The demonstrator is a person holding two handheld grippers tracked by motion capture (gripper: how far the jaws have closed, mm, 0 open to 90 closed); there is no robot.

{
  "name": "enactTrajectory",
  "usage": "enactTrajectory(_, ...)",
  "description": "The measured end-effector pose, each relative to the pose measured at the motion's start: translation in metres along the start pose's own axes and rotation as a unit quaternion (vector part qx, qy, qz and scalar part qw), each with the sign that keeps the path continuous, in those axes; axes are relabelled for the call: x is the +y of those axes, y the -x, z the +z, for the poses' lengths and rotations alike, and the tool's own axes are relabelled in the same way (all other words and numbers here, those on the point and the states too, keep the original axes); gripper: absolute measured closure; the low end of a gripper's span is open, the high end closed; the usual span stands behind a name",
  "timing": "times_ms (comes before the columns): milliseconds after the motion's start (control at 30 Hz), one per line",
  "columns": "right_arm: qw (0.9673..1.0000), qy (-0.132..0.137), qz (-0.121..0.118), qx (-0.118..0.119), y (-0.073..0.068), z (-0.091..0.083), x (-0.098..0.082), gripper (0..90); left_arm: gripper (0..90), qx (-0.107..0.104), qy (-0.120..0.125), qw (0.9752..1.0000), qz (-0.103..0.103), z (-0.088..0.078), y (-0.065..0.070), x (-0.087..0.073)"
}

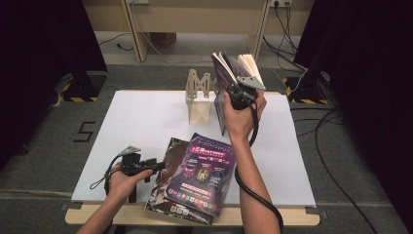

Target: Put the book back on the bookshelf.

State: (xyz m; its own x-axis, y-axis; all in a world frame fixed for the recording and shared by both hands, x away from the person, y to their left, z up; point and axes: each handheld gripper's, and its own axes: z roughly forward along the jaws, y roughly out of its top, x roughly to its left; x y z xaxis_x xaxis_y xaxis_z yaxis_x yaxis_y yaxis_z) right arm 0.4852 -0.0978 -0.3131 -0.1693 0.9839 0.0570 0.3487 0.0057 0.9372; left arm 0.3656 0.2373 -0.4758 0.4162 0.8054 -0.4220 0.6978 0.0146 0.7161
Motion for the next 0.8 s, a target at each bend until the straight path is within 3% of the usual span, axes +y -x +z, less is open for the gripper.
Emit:
enactTrajectory(567,0.9999,-0.005,0.001,0.016,0.007,-0.014,-0.012,58.4,46.9,-0.008,-0.001,1.0000,0.003,0.003,0.006,0.000)
enactTrajectory(800,0.9994,-0.015,0.013,0.028,0.013,-0.023,-0.019,58.3,47.1,-0.014,-0.003,0.9999,0.005,0.005,0.009,0.001)
